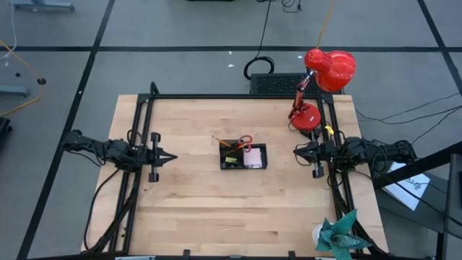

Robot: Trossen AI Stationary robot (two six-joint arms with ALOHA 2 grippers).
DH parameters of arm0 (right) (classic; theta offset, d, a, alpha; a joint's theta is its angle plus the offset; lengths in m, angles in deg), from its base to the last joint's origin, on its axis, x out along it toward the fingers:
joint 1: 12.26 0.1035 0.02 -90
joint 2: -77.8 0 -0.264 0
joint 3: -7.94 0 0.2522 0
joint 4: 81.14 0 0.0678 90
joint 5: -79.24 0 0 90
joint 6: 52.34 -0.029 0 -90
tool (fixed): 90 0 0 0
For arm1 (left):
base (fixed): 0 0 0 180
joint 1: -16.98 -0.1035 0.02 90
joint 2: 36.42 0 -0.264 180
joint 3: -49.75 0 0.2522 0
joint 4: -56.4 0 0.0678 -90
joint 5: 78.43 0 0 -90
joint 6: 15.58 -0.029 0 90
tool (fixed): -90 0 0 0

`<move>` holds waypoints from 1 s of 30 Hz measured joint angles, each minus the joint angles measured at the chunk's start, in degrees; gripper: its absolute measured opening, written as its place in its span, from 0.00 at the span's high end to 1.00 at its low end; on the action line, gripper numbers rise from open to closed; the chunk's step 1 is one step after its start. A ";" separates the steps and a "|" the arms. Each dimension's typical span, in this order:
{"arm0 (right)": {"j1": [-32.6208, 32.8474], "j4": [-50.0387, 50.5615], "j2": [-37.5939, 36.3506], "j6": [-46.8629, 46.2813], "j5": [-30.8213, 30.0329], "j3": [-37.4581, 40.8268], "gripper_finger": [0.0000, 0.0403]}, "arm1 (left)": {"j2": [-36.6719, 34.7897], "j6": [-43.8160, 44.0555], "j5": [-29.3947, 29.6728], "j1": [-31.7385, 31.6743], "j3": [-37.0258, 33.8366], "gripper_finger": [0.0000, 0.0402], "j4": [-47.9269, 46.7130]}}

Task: Pick and place office supplies into organizer
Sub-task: Return to Home Position

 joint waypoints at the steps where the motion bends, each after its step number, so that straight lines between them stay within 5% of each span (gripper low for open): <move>1: 0.00 -0.03 0.00 -0.02 0.00 0.00 1.00 | 0.00 0.37 0.02 0.00 0.00 1.00 -0.02; 10: 0.00 0.83 0.02 -0.39 0.04 0.00 1.00 | 0.22 6.82 0.11 -0.02 0.00 0.97 -0.11; 30: 0.00 0.83 0.04 -0.42 -0.10 0.00 1.00 | 0.22 6.59 0.11 -0.04 0.00 0.98 -0.08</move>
